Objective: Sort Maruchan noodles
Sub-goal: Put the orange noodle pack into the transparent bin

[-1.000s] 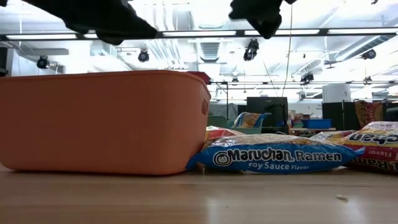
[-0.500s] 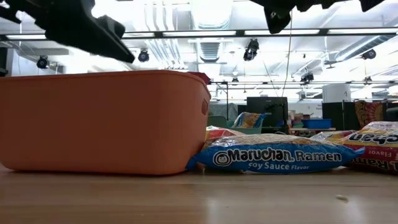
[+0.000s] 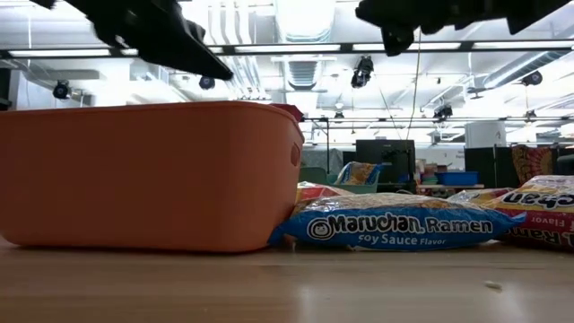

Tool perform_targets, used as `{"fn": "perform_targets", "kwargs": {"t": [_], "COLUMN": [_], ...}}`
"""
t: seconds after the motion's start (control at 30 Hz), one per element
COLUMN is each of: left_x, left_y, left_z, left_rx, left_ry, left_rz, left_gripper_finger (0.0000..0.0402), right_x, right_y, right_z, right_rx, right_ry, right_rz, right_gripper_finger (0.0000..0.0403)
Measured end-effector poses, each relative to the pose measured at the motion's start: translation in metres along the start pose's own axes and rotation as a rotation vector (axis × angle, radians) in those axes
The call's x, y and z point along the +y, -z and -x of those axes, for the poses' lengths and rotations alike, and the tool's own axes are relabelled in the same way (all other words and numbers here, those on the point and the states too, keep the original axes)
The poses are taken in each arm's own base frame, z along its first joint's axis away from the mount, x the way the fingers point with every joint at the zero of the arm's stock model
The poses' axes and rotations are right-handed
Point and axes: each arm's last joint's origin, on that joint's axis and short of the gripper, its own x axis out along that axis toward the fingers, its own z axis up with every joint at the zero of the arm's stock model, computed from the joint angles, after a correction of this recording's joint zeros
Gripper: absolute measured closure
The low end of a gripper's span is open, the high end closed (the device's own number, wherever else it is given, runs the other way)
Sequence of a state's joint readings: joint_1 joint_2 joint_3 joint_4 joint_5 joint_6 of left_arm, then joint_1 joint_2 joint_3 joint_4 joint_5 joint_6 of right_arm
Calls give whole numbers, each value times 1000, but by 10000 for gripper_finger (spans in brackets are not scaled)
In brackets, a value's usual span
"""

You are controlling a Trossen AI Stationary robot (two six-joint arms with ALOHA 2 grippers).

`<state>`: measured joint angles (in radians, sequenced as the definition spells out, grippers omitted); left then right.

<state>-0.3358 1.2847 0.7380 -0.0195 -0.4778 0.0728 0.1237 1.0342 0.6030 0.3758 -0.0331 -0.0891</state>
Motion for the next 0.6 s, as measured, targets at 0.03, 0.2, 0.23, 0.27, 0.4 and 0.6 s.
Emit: {"fn": "perform_targets", "kwargs": {"t": [0.03, 0.2, 0.23, 0.27, 0.4, 0.6], "left_x": [6, 35, 41, 48, 74, 100], "left_y": [1, 5, 6, 7, 13, 17], "left_z": [-2, -13, -15, -16, -21, -21], "left_rx": [9, 36, 38, 43, 66, 48], "left_ry": [-5, -3, -7, -11, -25, 15], "left_rz": [0, 9, 9, 7, 6, 87], "left_gripper_finger": [316, 316, 316, 316, 316, 316], "right_x": [-4, -29, -36, -41, -66, -84], "right_y": [0, 7, 9, 11, 20, 26], "right_z": [0, 4, 5, 5, 10, 14], "right_rx": [-3, 38, 53, 63, 106, 111], "right_ry": [14, 119, 145, 169, 276, 361], "right_rz": [-4, -66, -86, -106, -200, -329], "right_gripper_finger": [370, 370, 370, 370, 370, 370]}}
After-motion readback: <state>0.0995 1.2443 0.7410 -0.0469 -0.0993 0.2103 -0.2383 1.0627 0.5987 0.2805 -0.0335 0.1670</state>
